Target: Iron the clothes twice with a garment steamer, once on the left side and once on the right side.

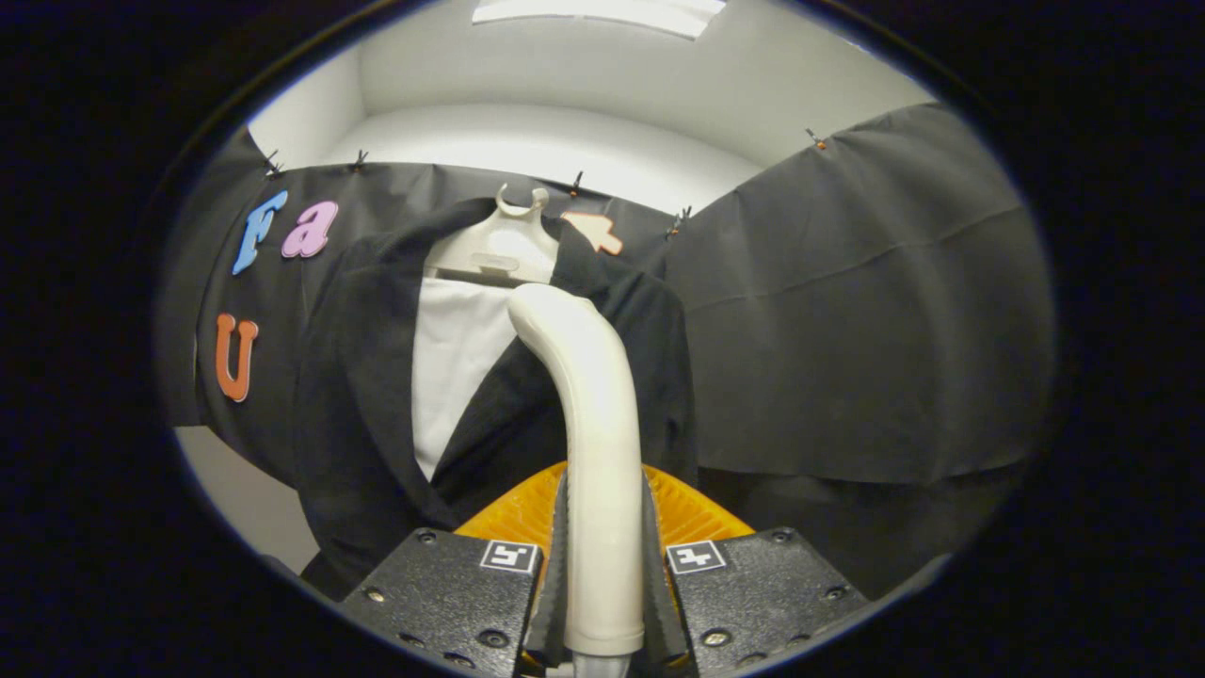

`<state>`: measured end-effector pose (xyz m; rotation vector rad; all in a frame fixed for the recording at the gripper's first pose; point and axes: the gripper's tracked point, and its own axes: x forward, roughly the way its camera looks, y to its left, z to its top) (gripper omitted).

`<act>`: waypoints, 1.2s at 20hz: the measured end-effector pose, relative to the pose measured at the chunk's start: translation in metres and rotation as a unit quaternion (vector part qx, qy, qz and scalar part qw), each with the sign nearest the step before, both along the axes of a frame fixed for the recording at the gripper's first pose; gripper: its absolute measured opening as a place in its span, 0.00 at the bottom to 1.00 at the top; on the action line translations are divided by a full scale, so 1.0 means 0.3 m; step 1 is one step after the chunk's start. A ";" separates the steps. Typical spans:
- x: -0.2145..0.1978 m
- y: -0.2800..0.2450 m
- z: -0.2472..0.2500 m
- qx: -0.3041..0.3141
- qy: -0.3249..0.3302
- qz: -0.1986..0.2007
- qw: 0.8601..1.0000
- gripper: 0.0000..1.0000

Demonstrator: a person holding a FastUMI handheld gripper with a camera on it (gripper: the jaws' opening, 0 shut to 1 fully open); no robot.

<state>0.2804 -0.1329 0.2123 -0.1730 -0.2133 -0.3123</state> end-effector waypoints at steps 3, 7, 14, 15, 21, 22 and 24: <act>0.005 -0.003 -0.051 -0.005 0.015 -0.014 1.000 0.36; 0.001 -0.018 -0.111 -0.001 0.031 -0.030 0.999 0.37; -0.025 -0.030 -0.260 0.017 0.070 -0.035 0.997 0.37; -0.030 -0.035 -0.285 0.019 0.077 -0.036 0.996 0.36; -0.059 -0.075 -0.429 0.040 0.116 -0.051 0.991 0.37; -0.061 -0.078 -0.452 0.044 0.122 -0.053 0.990 0.37; -0.060 -0.088 -0.495 0.049 0.135 -0.058 0.988 0.36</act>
